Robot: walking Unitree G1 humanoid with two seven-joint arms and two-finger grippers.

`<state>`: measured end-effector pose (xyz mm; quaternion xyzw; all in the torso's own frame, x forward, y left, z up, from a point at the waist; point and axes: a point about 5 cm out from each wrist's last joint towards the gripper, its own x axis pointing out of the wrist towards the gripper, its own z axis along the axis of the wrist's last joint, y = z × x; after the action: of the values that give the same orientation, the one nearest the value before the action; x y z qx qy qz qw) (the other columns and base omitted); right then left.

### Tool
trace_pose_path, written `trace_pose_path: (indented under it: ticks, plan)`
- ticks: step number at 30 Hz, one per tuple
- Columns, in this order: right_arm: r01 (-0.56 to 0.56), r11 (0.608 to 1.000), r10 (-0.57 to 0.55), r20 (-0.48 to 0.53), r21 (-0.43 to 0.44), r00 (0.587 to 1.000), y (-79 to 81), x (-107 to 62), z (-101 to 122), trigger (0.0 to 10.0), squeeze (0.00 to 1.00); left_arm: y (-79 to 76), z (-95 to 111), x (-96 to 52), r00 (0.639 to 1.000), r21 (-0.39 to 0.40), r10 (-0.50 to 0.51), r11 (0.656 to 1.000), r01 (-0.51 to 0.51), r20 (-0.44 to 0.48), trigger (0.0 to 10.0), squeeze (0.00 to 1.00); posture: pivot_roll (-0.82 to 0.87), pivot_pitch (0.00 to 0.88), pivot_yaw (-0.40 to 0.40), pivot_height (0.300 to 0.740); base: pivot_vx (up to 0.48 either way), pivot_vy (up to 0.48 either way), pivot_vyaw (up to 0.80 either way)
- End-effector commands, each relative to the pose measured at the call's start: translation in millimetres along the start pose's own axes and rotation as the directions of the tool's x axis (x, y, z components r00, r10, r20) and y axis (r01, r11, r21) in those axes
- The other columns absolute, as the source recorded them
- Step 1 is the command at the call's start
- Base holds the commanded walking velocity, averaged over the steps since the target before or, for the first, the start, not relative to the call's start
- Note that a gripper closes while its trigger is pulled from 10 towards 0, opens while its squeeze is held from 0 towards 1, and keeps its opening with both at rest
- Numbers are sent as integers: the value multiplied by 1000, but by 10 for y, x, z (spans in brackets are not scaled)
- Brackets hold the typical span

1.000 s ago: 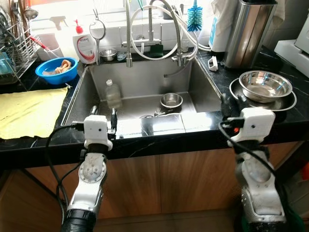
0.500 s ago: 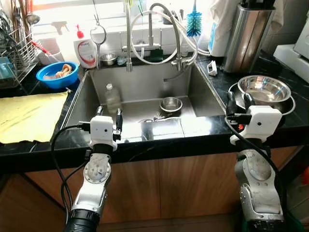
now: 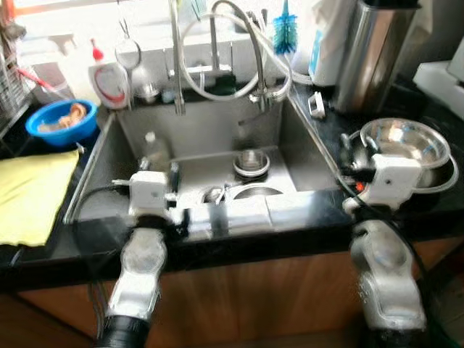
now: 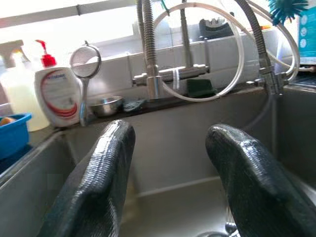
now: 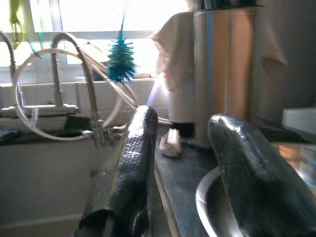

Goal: Kitchen organization

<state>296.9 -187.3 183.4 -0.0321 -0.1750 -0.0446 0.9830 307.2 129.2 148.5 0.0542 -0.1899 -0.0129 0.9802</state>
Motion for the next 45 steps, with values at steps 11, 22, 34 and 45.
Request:
trace_pose_path:
  ticks: [11, 22, 34, 45]
  plan:
    - [-35, 992, 38, 17, -120, 999, -55, 155, 238, 10000, 0, 120, -59, -24, 1000, 21, 14, 1000, -14, -27, 10000, 0, -184, 0, 74, 740, 0, 0, 0]
    - [-211, 867, 72, -306, -451, 949, -610, 281, 531, 10000, 1000, 74, -102, 22, 999, 10, -20, 1000, 20, -47, 10000, 0, -240, 0, 95, 740, 0, 0, 0]
    - [-433, 742, 139, -515, -511, 846, -711, 182, 631, 10000, 980, -22, -88, 62, 994, 58, -107, 992, 108, -27, 10000, 0, -249, 0, 106, 740, 0, 0, 0]
    - [-477, 735, 134, -586, -482, 799, -719, 130, 535, 10000, 0, -12, -80, 66, 993, 57, -119, 991, 120, -21, 10000, 0, -239, 0, 110, 740, 0, 0, 0]
